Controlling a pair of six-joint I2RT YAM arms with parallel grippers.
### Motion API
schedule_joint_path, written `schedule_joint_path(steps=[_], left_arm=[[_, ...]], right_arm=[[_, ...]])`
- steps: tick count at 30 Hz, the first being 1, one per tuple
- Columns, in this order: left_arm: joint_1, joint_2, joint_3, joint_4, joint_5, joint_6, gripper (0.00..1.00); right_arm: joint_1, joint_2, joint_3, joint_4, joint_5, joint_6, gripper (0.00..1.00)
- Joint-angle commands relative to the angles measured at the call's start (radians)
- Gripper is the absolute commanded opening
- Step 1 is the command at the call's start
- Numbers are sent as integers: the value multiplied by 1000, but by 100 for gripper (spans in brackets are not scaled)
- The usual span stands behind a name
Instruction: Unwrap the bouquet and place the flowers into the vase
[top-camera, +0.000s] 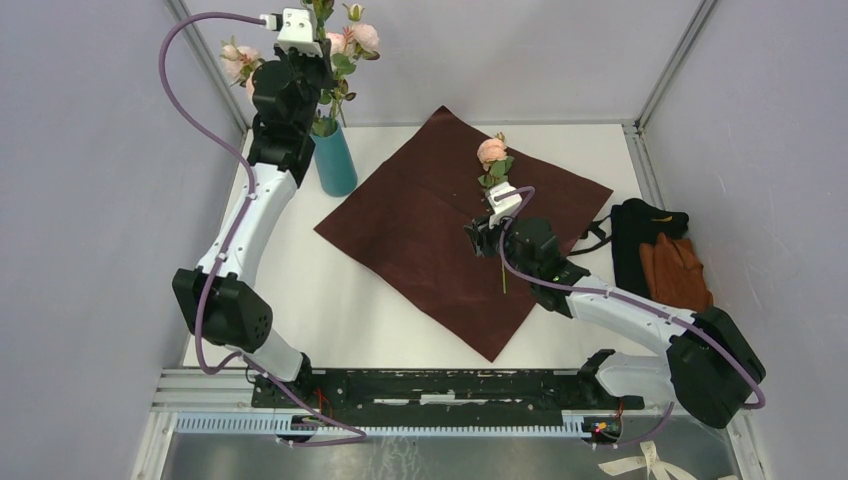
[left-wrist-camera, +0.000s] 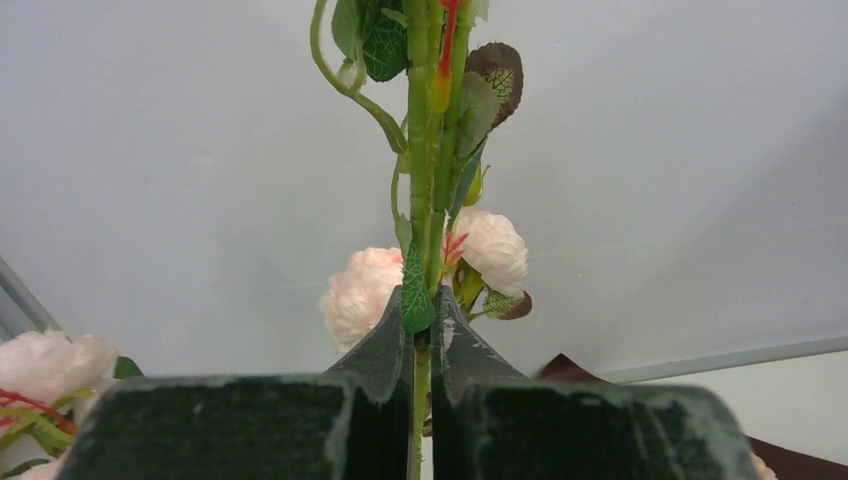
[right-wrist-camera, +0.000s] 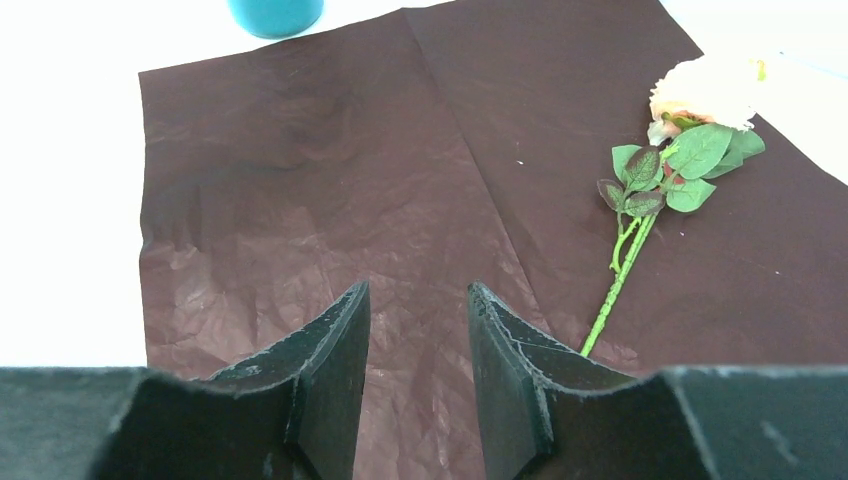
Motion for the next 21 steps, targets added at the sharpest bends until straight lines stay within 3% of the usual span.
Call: schedule_joint_path(steps=[1, 15, 21], left_arm=[[2, -12, 79, 42, -36, 87, 2], [5, 49, 152, -44, -79, 161, 2], [33, 88, 240, -52, -115, 102, 2]], right_arm=[[-1, 13, 47, 46, -13, 1, 46], [-1, 25, 49, 50, -18, 5, 46], [-1, 33, 51, 48, -19, 2, 46]])
